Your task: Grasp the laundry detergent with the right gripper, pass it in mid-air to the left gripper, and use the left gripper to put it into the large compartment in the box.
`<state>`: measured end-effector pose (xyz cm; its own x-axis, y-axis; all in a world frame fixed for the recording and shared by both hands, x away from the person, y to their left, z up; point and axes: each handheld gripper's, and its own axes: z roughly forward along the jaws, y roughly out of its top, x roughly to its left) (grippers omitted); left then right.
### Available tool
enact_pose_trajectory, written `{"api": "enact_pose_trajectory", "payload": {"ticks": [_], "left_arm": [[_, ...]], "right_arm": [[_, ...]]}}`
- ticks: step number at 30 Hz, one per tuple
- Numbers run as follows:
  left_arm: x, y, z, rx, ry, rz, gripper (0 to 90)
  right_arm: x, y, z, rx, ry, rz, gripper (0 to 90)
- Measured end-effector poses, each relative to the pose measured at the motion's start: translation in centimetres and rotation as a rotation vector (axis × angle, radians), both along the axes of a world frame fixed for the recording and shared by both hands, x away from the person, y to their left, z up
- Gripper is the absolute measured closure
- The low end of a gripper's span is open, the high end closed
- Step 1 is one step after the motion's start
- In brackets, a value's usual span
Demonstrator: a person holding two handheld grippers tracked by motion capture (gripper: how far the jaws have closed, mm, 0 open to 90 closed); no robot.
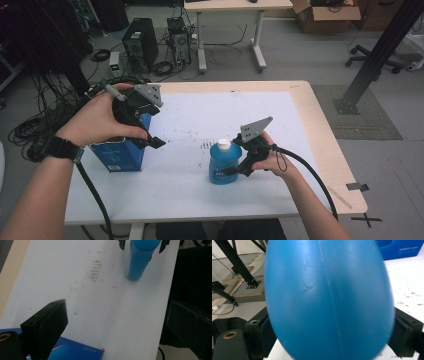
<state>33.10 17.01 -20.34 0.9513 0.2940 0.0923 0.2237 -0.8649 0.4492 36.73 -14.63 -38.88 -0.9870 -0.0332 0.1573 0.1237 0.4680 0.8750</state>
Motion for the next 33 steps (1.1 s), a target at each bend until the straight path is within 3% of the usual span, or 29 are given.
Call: {"api": "enact_pose_trajectory", "payload": {"ticks": [13, 33], "left_arm": [[0.04, -0.07, -0.02, -0.006, 0.002, -0.007, 4.1], [0.05, -0.18, -0.06, -0.005, 0.005, -0.013, 4.1]], "right_arm": [[-0.05, 0.07, -0.06, 0.008, -0.005, 0.023, 23.6], [-0.06, -0.10, -0.29, 0.012, -0.015, 0.017, 31.7]]}}
